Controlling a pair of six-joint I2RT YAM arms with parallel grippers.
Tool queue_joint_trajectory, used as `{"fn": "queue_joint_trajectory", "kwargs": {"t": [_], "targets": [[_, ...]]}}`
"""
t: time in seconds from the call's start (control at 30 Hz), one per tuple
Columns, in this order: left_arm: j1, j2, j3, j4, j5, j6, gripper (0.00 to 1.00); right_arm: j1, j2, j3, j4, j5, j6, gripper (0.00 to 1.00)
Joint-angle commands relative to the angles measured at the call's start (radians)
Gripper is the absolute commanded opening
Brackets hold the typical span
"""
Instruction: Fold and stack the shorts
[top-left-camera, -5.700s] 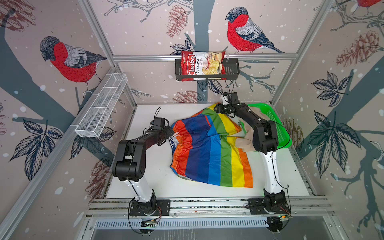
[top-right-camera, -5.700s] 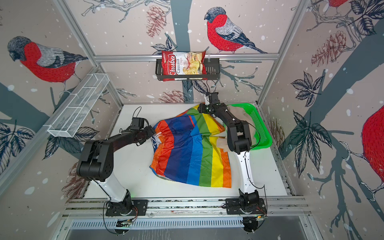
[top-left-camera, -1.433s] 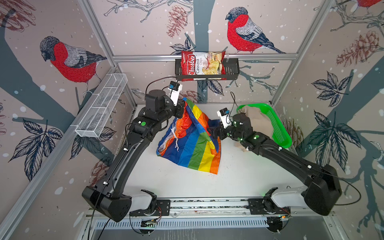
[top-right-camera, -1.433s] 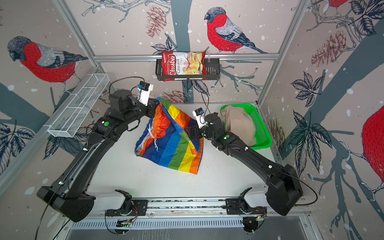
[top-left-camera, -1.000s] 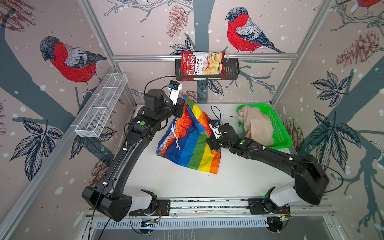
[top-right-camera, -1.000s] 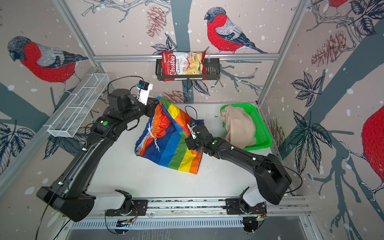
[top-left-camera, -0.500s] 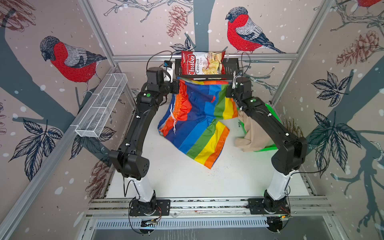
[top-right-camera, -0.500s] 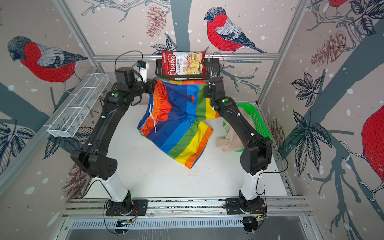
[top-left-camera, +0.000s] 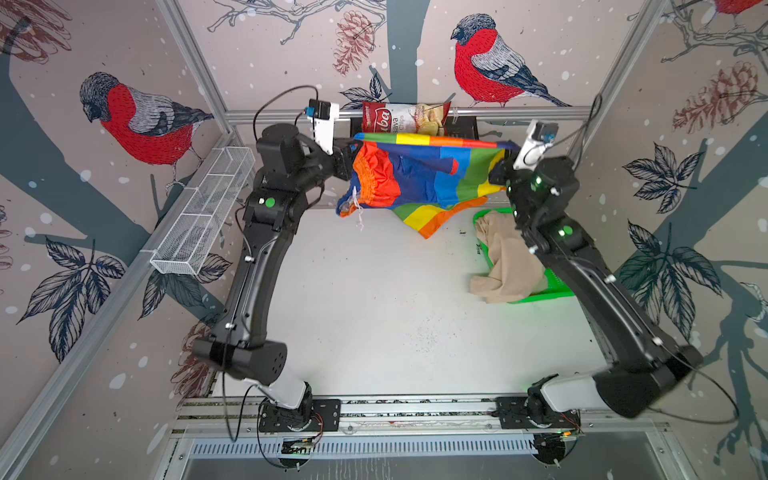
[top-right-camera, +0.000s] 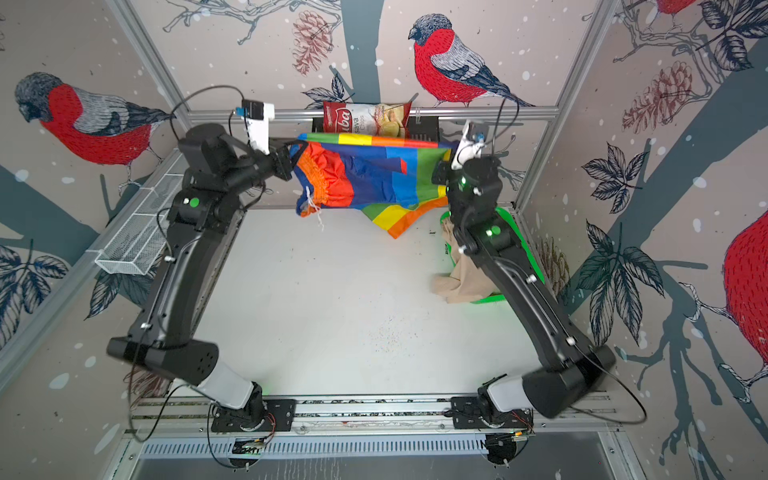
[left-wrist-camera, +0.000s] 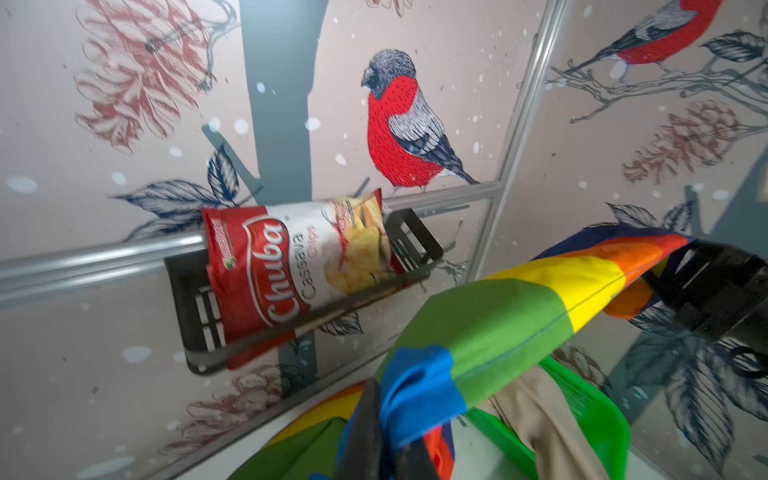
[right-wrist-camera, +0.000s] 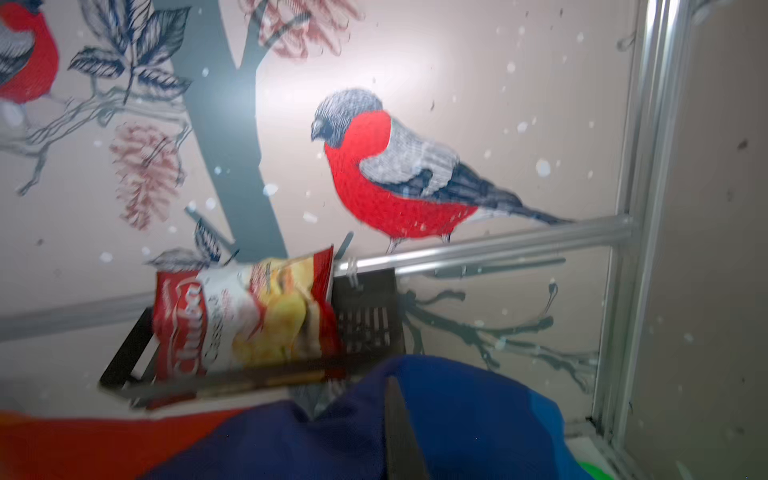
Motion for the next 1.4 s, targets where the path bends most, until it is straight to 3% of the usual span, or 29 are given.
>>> {"fn": "queue_joint_trajectory", "kwargs": {"t": [0.0, 0.17, 0.27, 0.37, 0.43, 0.53, 0.57, 0.6, 0.67, 0.7, 0.83, 0.97, 1.13, 1.23, 1.37], "targets": [[0.010, -0.186, -0.299, 0.172, -0.034, -0.076, 0.00, 0.045, -0.174, -0.236, 0.023, 0.093, 0.155, 0.00], [0.010, -0.466, -0.685, 0.095, -0.025, -0.123, 0.00, 0.195, -0.359, -0.544, -0.228, 0.087, 0.362, 0.00], [0.010, -0.575, -0.876, 0.045, -0.013, -0.167, 0.00, 0.274, -0.396, -0.701, -0.338, 0.082, 0.522, 0.00], [0.002, -0.633, -1.096, 0.100, 0.078, -0.274, 0.00, 0.323, -0.393, -0.812, -0.385, 0.030, 0.650, 0.00], [-0.035, -0.653, -1.217, 0.162, 0.110, -0.356, 0.00, 0.347, -0.389, -0.851, -0.407, 0.031, 0.705, 0.00], [-0.141, -0.671, -1.311, 0.194, 0.056, -0.424, 0.03, 0.355, -0.383, -0.875, -0.434, 0.031, 0.736, 0.00], [-0.165, -0.670, -1.320, 0.194, 0.050, -0.435, 0.21, 0.355, -0.378, -0.882, -0.437, 0.031, 0.735, 0.00], [-0.176, -0.668, -1.322, 0.195, 0.053, -0.443, 0.49, 0.354, -0.373, -0.885, -0.442, 0.037, 0.735, 0.00], [-0.177, -0.666, -1.312, 0.196, 0.072, -0.458, 0.91, 0.353, -0.356, -0.893, -0.445, 0.049, 0.726, 0.00], [-0.177, -0.668, -1.298, 0.189, 0.076, -0.455, 0.99, 0.353, -0.345, -0.895, -0.450, 0.059, 0.728, 0.00], [-0.177, -0.666, -1.243, 0.086, -0.076, -0.426, 0.97, 0.334, -0.304, -0.901, -0.456, 0.087, 0.746, 0.00], [-0.176, -0.640, -1.215, -0.109, -0.422, -0.492, 0.87, 0.281, -0.274, -0.900, -0.439, 0.105, 0.731, 0.00], [-0.171, -0.698, -1.266, -0.127, -0.616, -0.566, 0.87, 0.167, -0.251, -0.901, -0.413, 0.040, 0.677, 0.00], [-0.160, -0.633, -1.343, -0.029, -0.619, -0.641, 0.74, 0.157, -0.242, -0.900, -0.392, 0.026, 0.657, 0.00], [-0.143, -0.501, -1.407, 0.172, -0.595, -0.694, 0.40, 0.156, -0.247, -0.897, -0.384, 0.011, 0.653, 0.00]]}}
